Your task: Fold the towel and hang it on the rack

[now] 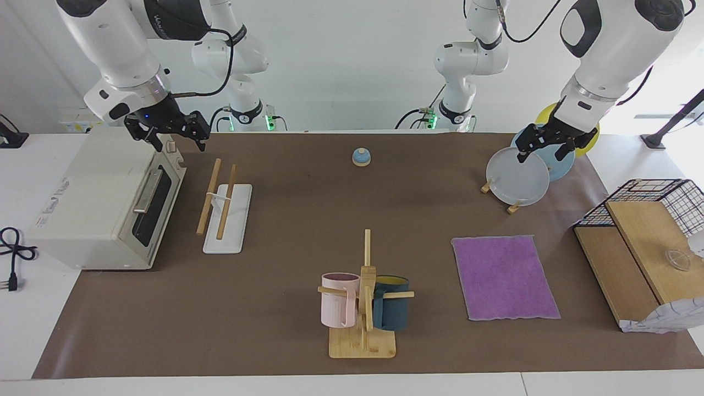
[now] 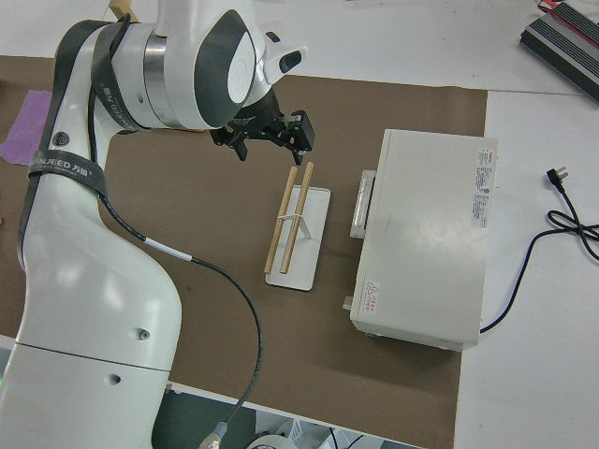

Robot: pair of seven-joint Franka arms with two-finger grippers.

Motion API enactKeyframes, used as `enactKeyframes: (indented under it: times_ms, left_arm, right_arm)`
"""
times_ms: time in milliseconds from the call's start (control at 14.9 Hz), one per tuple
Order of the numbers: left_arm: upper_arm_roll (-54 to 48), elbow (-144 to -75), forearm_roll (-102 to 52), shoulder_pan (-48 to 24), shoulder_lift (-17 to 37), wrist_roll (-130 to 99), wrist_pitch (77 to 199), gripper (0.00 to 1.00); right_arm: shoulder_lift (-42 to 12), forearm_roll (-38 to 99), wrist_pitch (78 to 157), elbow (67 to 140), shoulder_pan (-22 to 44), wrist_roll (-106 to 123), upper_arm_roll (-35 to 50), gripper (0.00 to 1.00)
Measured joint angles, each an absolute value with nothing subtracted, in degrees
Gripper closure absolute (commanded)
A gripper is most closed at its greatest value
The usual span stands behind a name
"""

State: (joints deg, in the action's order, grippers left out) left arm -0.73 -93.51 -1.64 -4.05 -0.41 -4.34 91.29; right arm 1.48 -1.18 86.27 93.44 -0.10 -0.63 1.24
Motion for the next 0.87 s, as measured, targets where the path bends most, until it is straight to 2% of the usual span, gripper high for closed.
enactKeyframes:
  times_ms: [604,873]
  left_arm:
    - [-0.70,-93.71,-1.64,-4.05,-1.10,-4.35,91.38,0.00]
    - [-0.55,-98.04,-1.60,-2.97,-1.50,-4.37,95.15,0.00]
  right_arm:
    - [1.54,-1.18,86.27,93.44,-0.10,-0.63,1.24,0.00]
    - [1.54,-1.18,86.27,93.44,-0.10,-0.63,1.24,0.00]
